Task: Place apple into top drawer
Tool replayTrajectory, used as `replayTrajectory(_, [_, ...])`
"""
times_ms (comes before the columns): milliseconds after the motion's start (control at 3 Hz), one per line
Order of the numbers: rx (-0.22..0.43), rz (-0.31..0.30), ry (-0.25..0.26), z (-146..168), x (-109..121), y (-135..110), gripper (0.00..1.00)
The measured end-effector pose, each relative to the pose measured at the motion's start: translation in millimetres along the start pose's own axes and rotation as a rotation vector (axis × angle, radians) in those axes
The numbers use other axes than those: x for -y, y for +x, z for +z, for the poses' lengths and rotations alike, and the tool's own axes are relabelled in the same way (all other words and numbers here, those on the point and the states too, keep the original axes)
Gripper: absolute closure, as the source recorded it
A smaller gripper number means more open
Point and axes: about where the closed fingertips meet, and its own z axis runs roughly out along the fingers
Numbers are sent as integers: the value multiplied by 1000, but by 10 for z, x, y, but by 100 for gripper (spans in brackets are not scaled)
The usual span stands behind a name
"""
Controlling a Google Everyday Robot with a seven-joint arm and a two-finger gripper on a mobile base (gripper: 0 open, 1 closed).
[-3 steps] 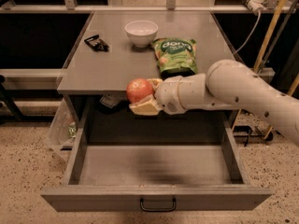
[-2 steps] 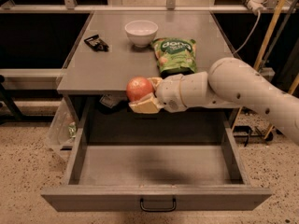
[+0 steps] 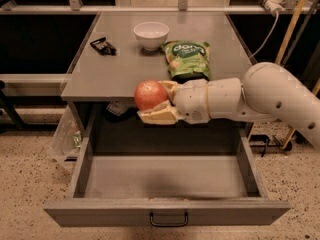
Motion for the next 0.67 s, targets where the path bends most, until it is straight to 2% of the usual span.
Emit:
replayTrajectory(333, [-29,19,-19,-45,-131,180,100])
replayTrajectory(667, [-118,87,-45,23,-226,665,100])
